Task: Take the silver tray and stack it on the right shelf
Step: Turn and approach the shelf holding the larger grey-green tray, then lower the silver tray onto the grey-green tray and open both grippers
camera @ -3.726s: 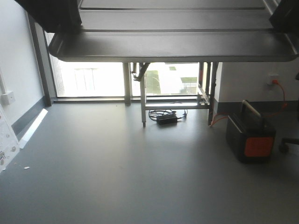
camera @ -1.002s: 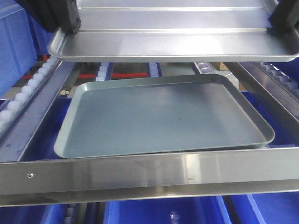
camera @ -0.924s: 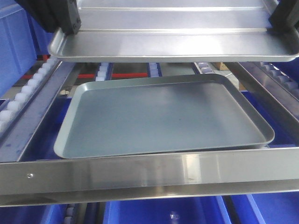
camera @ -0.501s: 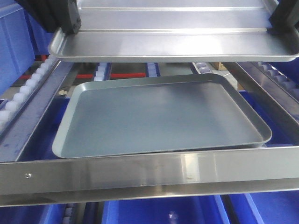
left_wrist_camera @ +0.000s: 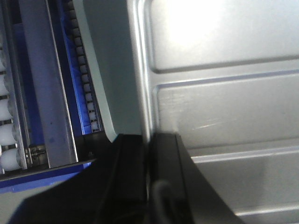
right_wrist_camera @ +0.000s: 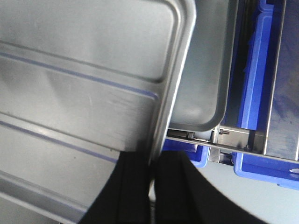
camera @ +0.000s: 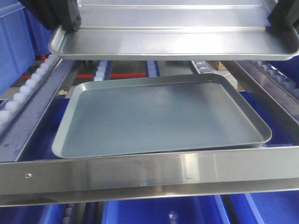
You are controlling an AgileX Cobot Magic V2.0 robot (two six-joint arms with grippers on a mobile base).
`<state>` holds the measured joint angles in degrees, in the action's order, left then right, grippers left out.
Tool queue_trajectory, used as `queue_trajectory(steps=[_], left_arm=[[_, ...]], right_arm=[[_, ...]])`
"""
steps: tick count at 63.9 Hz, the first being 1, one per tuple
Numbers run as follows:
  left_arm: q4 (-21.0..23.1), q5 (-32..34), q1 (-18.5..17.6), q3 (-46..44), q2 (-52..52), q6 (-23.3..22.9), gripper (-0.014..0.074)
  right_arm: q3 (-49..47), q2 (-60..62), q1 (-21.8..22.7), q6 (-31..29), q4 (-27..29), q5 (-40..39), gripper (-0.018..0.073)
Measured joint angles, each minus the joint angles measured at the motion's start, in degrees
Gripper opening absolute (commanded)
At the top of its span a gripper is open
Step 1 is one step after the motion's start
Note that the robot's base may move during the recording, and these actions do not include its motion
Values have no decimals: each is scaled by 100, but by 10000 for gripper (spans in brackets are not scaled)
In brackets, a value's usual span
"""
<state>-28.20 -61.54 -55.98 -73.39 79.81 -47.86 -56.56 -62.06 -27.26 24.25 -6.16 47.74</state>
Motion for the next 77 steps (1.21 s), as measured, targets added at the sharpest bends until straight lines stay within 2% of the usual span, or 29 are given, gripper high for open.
queue_trajectory(steps=[12,22,28,36,54,77], left_arm=[[60,80,74,0,0,0,-92],[655,257,623,-123,77,249,-92],[845,352,933,-225,205,423,-92],[859,531,1238,-327,475,495,-92],[479,1311,1515,-349,1361,508,-92],[598,1756,1902,-349,2371,498,-92]], right_arm=[[-13,0,0,0,0,-4,58],[-357,-216,0,0,-19,53,58],[-678,-527,0,0,-43,122,58],[-1148,-1176,58,-36,-124,187,58],[-1617,-2790,577,-99,-147,-107,58],[-1631,-3825,644,-186,-137,-821,58]])
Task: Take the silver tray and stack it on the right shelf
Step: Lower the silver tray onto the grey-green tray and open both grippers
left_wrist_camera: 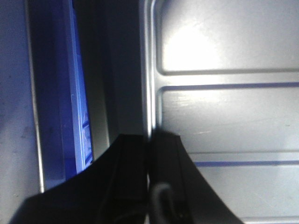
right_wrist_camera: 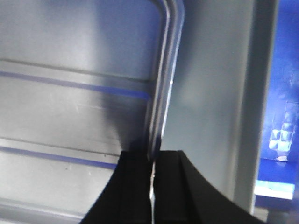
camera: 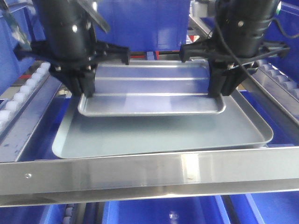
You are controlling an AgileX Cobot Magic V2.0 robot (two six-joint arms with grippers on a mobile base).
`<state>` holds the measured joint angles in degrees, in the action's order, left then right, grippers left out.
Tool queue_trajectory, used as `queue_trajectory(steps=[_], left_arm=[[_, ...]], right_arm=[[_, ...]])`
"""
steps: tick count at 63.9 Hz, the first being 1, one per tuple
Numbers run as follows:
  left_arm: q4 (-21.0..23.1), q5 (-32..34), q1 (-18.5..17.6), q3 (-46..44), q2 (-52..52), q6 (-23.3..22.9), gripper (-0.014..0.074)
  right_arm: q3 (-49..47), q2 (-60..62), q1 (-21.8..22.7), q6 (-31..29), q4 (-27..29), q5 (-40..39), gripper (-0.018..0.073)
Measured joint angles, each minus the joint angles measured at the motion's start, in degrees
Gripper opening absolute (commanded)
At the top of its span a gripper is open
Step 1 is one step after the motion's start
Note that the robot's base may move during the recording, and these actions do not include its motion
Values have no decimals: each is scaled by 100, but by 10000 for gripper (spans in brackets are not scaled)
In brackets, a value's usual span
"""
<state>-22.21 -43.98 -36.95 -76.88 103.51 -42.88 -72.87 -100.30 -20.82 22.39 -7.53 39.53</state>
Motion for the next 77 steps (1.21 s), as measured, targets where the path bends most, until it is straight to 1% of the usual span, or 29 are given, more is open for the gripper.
queue_trajectory(steps=[15,18,22,28,32,35,40,41,42,44,47,49,50,60,65,68,71,75,77], left_arm=[[78,131,35,0,190,0,-89],[92,185,35,0,190,0,-64],[116,242,35,0,190,0,10],[138,242,35,0,199,45,180],[127,230,35,0,199,69,293],[116,190,59,0,199,79,358],[105,123,68,0,199,92,422],[105,107,68,0,199,92,428],[105,95,68,0,199,92,431],[105,82,68,0,199,92,434],[95,83,72,0,199,92,434],[95,69,72,0,199,92,434],[95,70,72,0,199,92,434],[95,-109,72,-43,199,92,433],[95,-297,60,-157,173,117,406],[75,-401,35,-241,100,131,372],[9,-525,-8,-334,-8,141,315],[-97,-622,-103,-408,-255,141,242],[-135,-665,-149,-433,-399,146,182]], right_arm=[[0,-122,9,-22,0,-53,59],[0,-122,9,-22,-24,-53,62],[0,-122,13,-22,-37,-43,74],[-12,-122,27,-22,-61,-19,147],[-12,-122,37,-48,-114,6,225],[-12,-122,37,-54,-144,50,295],[-12,-122,41,-68,-169,105,423],[-12,-122,41,-68,-172,104,462],[-12,-122,41,-68,-182,108,475],[-12,-122,41,-68,-196,117,537],[-12,-122,41,-68,-196,142,601],[-12,-122,41,-68,-204,144,635],[-12,-122,41,-68,-204,155,638],[-65,-122,41,-90,-204,340,626],[-127,-59,41,-97,-204,464,625],[-161,23,41,-97,-207,510,620],[-186,182,41,-97,-207,545,589],[-187,423,41,-102,-217,575,522],[-196,563,41,-102,-217,603,474]])
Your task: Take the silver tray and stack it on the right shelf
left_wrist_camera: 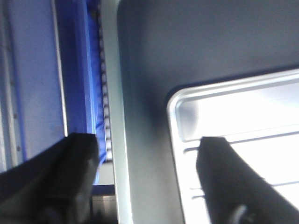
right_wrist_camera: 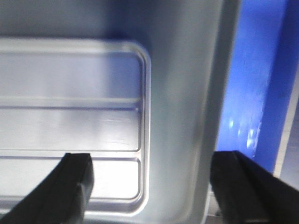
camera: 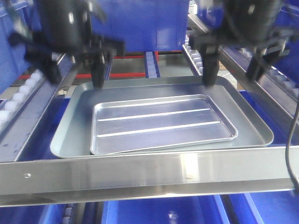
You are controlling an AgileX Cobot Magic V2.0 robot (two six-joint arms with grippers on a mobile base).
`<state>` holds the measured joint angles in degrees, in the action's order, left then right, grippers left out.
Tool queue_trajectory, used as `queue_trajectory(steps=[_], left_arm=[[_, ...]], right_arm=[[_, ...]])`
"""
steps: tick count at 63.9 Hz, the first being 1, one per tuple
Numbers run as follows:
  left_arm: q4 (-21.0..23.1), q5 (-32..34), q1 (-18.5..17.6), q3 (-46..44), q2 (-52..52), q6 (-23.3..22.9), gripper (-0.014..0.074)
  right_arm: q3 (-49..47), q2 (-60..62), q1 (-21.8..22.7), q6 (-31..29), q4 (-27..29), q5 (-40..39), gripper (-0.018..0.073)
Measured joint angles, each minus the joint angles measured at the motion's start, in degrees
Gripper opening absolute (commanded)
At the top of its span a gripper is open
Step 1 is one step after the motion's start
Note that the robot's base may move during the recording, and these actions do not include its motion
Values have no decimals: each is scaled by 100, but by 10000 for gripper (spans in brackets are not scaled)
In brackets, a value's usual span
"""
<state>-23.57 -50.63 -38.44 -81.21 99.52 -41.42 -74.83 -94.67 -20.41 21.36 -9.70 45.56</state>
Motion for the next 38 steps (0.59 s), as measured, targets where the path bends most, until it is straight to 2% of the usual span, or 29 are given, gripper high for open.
queue_trajectory(steps=[9,10,12,16,25,33,38], left_arm=[[-170,-214,-284,-7,-796,202,-87],[-193,-229,-320,5,-930,215,-110],[-250,-250,-399,49,-1114,273,-98],[-421,-262,-599,251,-1533,310,-85],[-771,-161,-1111,962,-2464,349,-99],[-1002,314,-1581,1934,-3346,348,-99],[-1042,866,-1772,2674,-3880,348,-99]], right_arm=[[12,750,0,0,-29,214,139],[28,828,0,0,-45,226,104],[87,988,0,0,-73,224,40],[313,1370,0,-9,-86,207,71],[1137,2257,0,-9,-88,-152,67],[2139,3141,0,-9,-88,-703,67],[2827,3685,0,-9,-88,-1170,67]])
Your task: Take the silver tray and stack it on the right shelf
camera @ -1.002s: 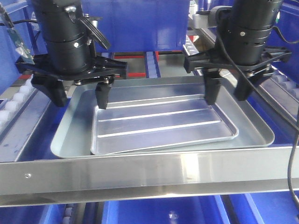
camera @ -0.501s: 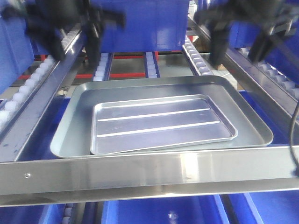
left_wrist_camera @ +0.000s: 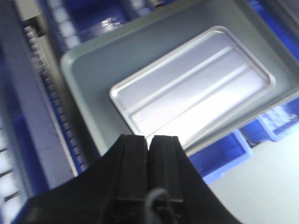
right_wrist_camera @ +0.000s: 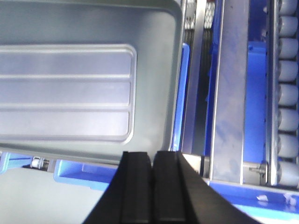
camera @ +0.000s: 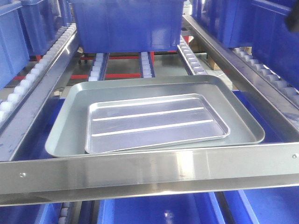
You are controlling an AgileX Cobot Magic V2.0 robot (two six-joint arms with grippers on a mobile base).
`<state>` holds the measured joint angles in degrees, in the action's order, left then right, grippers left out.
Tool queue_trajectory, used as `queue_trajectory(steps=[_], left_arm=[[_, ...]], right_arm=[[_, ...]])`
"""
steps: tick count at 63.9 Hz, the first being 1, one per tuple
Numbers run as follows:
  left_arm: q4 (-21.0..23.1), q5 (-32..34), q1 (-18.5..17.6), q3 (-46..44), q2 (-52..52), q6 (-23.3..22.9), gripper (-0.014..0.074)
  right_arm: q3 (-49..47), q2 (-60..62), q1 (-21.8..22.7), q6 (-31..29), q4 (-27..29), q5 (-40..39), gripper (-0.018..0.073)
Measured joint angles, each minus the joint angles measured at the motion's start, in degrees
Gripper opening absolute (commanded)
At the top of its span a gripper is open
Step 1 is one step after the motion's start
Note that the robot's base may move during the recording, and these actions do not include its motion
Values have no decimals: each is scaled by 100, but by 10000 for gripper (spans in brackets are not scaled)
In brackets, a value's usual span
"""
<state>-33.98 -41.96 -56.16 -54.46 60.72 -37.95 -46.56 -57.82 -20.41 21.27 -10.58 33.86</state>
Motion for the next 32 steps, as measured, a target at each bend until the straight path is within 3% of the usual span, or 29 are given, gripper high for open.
queue_trajectory(steps=[18,32], left_arm=[[-52,2104,-105,2089,-1359,0,-100],[-103,2345,-105,2364,-1465,0,-100]], right_arm=[[2093,1646,0,0,-49,-1384,67],[2533,1977,0,0,-61,-1880,67]])
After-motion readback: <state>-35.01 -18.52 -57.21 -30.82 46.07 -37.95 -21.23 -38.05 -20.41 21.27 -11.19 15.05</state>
